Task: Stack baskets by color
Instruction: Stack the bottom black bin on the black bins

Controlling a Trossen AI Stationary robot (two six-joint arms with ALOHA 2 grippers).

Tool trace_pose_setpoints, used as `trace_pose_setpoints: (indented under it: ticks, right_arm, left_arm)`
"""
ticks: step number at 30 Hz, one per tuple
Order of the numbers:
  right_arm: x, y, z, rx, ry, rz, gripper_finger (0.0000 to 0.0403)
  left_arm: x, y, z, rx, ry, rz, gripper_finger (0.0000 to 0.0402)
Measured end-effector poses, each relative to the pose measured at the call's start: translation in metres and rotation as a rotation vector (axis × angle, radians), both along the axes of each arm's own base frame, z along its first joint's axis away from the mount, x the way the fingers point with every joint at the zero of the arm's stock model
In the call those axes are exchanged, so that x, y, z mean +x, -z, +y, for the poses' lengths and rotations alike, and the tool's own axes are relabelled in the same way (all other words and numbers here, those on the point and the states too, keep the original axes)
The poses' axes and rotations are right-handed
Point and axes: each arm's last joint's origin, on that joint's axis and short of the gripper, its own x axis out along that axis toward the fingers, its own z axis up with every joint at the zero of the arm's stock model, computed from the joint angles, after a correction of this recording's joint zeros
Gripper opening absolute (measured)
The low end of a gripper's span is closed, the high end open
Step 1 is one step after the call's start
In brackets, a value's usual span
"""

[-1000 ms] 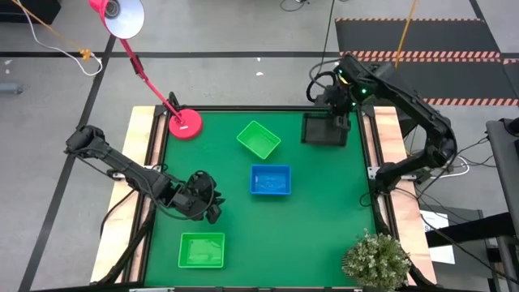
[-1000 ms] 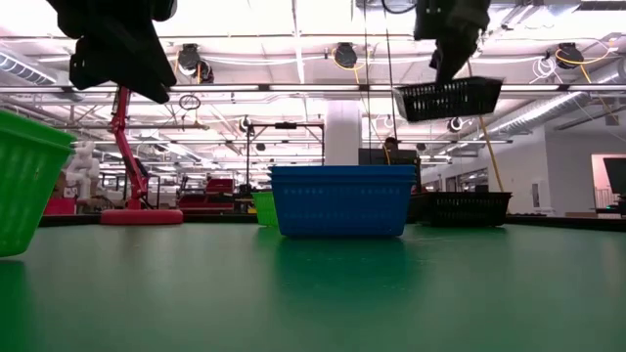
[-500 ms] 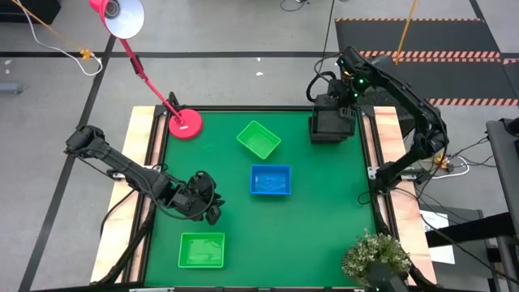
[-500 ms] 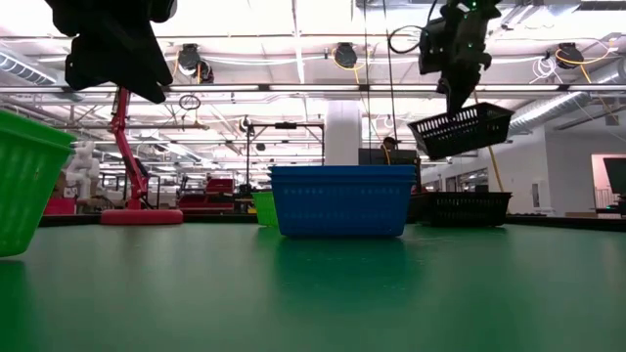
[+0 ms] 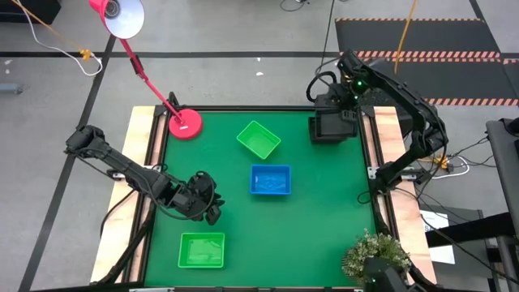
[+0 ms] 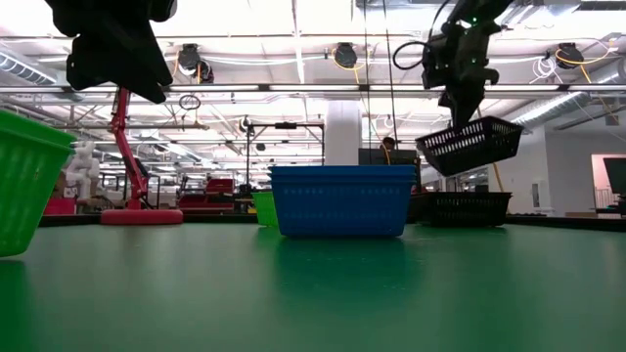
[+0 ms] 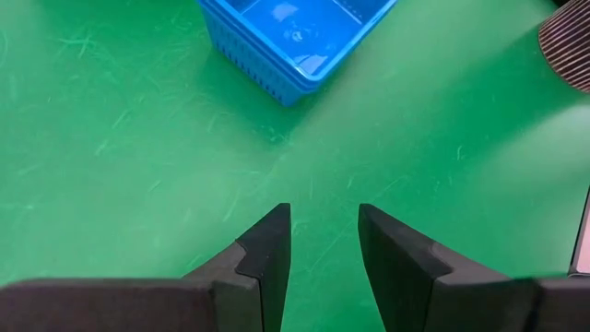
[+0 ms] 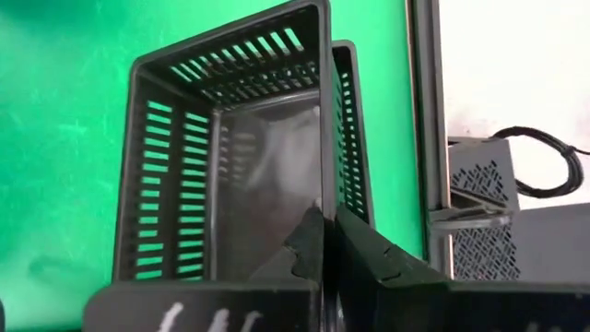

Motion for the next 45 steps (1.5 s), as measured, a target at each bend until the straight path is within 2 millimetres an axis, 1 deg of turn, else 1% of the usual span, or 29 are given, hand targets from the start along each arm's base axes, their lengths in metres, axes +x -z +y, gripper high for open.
trace_pose_setpoints:
  ticks: [10, 14, 22, 31, 42, 45]
  right_arm:
    - [0.002, 0.024, -0.003, 0.034, 0.153, -0.016, 0.0004]
    - [0.002, 0.03, -0.003, 0.043, 0.15, -0.008, 0.0004]
    - [0.004, 0.037, -0.006, 0.007, 0.102, -0.02, 0.0004]
    - [0.004, 0.051, -0.006, -0.003, 0.056, -0.01, 0.0013]
    - [0.004, 0.052, -0.007, -0.015, 0.063, -0.016, 0.0017]
    - [0.004, 0.052, -0.007, -0.015, 0.064, -0.015, 0.0027]
  left_arm:
    - [0.0, 0.0, 0.0, 0.0, 0.0, 0.0, 0.0129]
    - [0.0, 0.0, 0.0, 0.0, 0.0, 0.0, 0.0129]
    - [0.0, 0.0, 0.0, 0.001, 0.0, 0.0, 0.0129]
    - [0.0, 0.0, -0.001, -0.015, 0.011, 0.007, 0.0129]
    - [0.0, 0.0, -0.001, -0.044, 0.008, 0.013, 0.0129]
    - [0.0, 0.0, -0.001, -0.048, 0.004, 0.012, 0.0129]
